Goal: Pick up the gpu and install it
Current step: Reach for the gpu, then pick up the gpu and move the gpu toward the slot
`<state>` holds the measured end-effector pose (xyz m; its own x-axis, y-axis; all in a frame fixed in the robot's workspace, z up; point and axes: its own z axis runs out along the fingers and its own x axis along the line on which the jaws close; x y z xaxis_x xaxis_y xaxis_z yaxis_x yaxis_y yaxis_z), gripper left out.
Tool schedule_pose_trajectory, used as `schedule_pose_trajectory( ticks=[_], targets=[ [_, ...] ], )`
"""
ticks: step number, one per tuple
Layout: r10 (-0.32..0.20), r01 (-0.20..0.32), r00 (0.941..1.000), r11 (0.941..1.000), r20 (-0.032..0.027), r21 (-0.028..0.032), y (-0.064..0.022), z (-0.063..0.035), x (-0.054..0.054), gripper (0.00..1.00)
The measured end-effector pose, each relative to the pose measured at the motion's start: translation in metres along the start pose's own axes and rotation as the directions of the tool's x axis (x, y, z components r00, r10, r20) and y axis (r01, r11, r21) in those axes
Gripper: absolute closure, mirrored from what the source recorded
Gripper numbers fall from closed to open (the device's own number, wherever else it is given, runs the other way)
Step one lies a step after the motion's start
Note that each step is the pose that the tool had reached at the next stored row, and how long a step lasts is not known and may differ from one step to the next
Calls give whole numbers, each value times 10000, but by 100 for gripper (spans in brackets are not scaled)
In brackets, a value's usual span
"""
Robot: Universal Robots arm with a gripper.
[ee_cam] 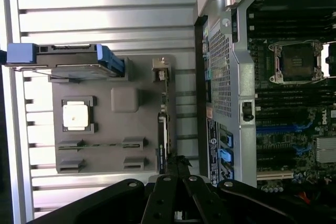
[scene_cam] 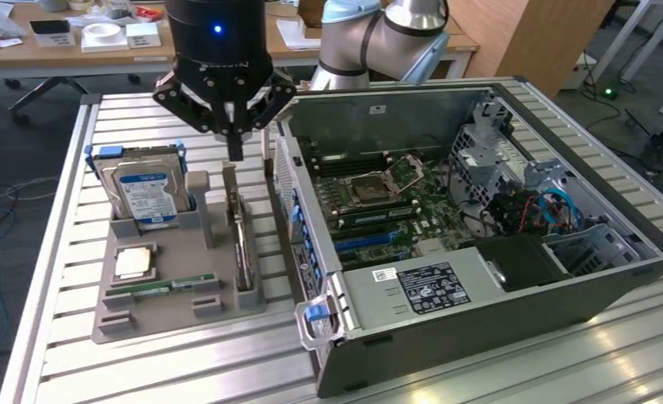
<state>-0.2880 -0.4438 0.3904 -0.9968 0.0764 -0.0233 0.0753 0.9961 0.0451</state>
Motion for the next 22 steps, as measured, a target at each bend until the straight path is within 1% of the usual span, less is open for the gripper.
schedule_pose_trajectory(
  ticks=[3,18,19,20,21,22],
  targets=[
    [-1,1,10000,10000,0,-1,-4,-1,31,89],
    [-1,1,10000,10000,-1,-1,-4,-1,33,89],
    [-1,1,10000,10000,-1,0,-4,-1,33,89],
    [-1,1,10000,10000,0,0,-4,-1,33,83],
    [-1,1,10000,10000,0,0,-4,-1,33,83],
    [-1,1,10000,10000,0,0,-4,-1,33,77]
  ],
)
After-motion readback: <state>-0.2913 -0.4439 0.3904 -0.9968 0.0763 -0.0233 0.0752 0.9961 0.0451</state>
